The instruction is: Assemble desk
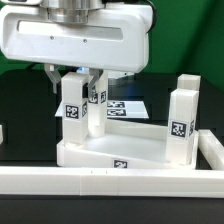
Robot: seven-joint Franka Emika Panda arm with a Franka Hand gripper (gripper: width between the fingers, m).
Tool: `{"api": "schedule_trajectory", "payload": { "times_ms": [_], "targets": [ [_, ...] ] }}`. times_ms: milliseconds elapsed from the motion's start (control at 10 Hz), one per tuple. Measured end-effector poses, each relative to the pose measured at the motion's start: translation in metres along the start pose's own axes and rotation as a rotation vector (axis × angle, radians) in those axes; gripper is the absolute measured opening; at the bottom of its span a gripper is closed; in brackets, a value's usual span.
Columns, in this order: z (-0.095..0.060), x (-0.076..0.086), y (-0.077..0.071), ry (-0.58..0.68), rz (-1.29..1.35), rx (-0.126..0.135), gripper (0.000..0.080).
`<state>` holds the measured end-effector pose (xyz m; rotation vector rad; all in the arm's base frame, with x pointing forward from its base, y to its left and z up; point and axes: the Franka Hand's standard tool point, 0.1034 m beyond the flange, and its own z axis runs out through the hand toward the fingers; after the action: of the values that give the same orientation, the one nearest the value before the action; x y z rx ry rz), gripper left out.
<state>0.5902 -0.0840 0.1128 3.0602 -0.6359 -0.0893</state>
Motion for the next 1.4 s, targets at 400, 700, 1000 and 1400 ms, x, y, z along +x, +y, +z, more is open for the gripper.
{"api": "schedule_trajectory", "payload": {
  "times_ms": [400, 700, 1000, 1400],
  "targets": [
    [0.0011, 0.0026, -0.0014, 0.056, 0.353, 0.039, 0.029],
    [0.0011, 0.0044, -0.002, 0.066, 0.562, 0.057, 0.029],
    [0.0013, 0.0046, -0.0024, 0.061, 0.757, 0.065, 0.029],
    [0.0024, 0.0036, -0.0057, 0.039, 1.058, 0.101, 0.029]
  ]
}}
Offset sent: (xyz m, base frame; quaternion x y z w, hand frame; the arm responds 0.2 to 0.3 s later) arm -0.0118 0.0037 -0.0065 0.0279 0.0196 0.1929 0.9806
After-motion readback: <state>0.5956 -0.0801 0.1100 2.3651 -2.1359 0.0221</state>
